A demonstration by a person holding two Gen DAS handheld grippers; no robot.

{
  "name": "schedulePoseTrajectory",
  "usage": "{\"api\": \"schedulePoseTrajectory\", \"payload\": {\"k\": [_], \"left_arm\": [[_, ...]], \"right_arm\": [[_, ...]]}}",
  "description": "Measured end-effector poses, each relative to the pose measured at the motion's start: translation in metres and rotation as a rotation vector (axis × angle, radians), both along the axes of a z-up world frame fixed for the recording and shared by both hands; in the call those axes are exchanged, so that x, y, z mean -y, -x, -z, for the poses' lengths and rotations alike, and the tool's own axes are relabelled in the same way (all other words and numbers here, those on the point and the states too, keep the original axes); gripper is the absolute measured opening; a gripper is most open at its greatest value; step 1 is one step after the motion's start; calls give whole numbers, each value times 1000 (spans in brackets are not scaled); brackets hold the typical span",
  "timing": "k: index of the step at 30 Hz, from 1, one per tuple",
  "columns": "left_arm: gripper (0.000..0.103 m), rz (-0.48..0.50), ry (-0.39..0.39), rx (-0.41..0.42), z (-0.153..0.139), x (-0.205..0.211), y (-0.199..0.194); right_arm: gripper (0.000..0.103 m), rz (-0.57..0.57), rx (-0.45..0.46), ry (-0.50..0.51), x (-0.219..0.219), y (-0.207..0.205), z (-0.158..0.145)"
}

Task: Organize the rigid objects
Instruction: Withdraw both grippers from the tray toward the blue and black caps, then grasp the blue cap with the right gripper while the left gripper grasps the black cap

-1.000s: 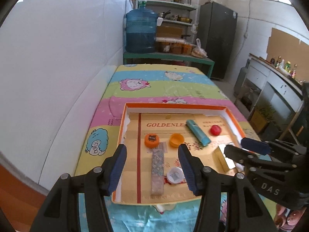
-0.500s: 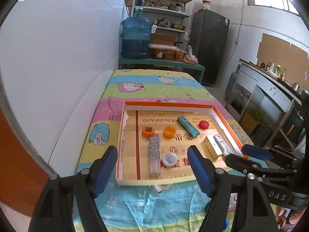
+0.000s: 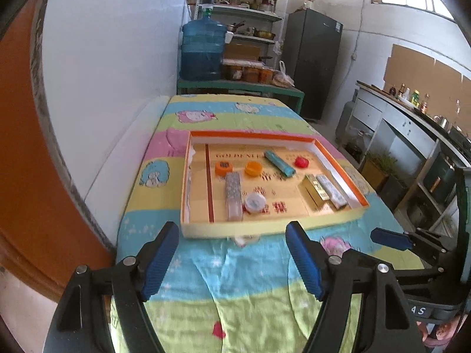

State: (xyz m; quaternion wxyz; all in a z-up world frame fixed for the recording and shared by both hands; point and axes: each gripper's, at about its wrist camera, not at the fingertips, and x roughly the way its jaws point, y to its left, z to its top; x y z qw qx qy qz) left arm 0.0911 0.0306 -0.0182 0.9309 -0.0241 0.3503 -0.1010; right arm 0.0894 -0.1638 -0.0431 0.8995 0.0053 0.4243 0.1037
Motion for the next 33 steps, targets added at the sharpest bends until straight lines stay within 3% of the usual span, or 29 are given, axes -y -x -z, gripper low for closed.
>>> {"api": "schedulePoseTrajectory", "payload": {"k": [10, 22, 25, 27, 33], "left_arm": [[74, 17, 10, -23, 18, 5, 23], [74, 44, 30, -63, 35, 17, 24], [74, 53, 32, -73, 38, 21, 21], [74, 63, 31, -82, 41, 26, 19], [74, 98, 28, -96, 46, 42, 13]], "right_arm": [[68, -62, -27, -6, -1, 37, 31], [67, -96, -29, 46, -20, 32, 50], [50, -102, -31, 44, -23, 29, 52], [30, -108, -29, 51, -24, 28, 53], [30, -97, -28, 53, -14, 27, 50]]}}
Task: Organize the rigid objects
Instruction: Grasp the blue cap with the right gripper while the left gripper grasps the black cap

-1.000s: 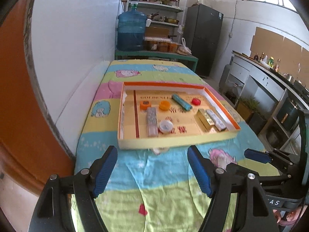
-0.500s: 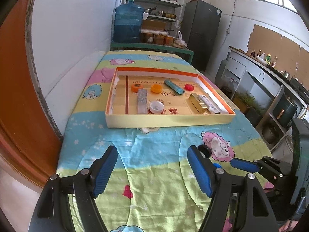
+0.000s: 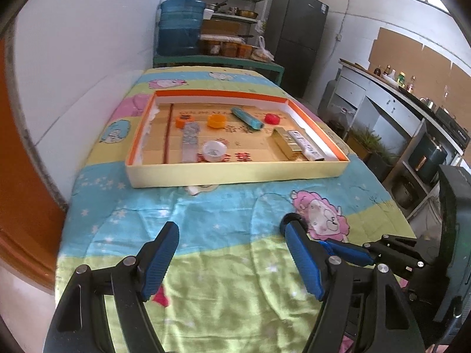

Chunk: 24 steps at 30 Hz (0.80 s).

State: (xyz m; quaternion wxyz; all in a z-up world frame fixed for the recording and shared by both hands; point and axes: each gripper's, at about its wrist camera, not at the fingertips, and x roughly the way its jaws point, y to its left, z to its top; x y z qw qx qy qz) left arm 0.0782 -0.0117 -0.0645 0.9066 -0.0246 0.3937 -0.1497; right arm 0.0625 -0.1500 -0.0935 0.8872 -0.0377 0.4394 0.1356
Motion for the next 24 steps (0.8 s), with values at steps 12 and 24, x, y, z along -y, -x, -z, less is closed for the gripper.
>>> {"api": "schedulePoseTrajectory", "payload": {"k": [12, 24], "left_arm": [[74, 129, -105, -6, 20, 65, -8], [30, 67, -148, -61, 31, 63, -26]], "right_arm": [[30, 154, 14, 23, 61, 6, -5], [31, 158, 9, -1, 62, 2, -2]]}}
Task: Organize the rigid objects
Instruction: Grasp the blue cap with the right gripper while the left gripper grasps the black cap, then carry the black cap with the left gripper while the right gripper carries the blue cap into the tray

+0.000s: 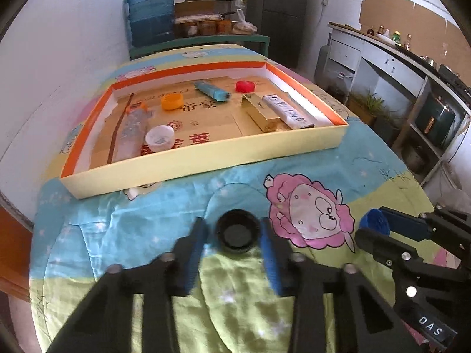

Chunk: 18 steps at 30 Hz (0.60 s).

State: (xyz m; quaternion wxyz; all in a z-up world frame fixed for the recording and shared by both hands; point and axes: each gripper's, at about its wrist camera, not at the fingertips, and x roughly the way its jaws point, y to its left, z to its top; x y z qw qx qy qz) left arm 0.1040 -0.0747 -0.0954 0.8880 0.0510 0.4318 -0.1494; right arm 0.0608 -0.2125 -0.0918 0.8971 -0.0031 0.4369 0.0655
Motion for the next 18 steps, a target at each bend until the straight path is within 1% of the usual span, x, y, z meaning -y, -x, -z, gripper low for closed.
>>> {"api": "schedulePoseTrajectory", "payload": {"k": [3, 10, 18], "left_arm": [[30, -2, 28, -10, -1, -6, -1], [30, -10, 36, -2, -8, -8, 2], [30, -58, 86, 29, -34, -34, -4]], "right_arm": [[31, -5, -2, -3, -1, -2, 0], [31, -27, 10, -6, -7, -9, -6], [31, -79, 53, 2, -25, -26, -24]]}}
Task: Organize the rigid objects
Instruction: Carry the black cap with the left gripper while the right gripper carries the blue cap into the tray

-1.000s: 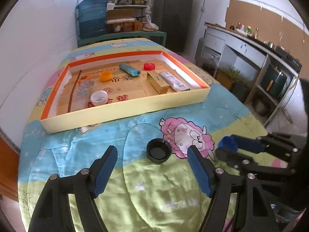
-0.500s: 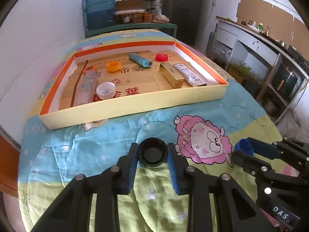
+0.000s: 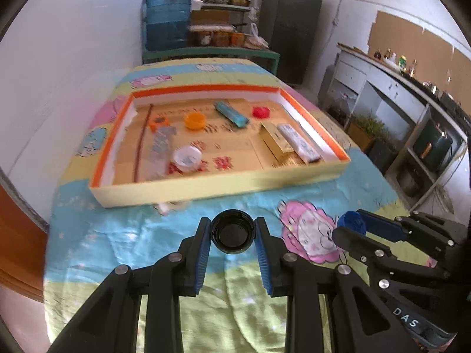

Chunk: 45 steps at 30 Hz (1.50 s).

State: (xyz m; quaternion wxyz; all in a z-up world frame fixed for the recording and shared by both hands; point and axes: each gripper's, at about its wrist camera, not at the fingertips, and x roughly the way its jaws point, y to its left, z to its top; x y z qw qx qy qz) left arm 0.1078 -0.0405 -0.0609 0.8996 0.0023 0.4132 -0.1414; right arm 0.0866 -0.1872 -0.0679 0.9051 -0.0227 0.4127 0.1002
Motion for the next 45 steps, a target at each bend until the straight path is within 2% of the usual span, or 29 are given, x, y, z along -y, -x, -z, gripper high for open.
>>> {"api": "schedulePoseTrajectory", "payload": {"k": [11, 17, 32, 45], "left_arm": [[30, -94, 1, 67, -37, -44, -35], [30, -131, -9, 81, -46, -58, -60], [30, -175, -75, 27, -16, -69, -125], [30, -169, -109, -8, 6, -62, -141]], "right_arm": [[31, -62, 56, -1, -24, -44, -27], [31, -87, 60, -6, -34, -78, -37], [31, -85, -4, 19, -49, -146, -24], [31, -79, -54, 36, -52, -170, -1]]}}
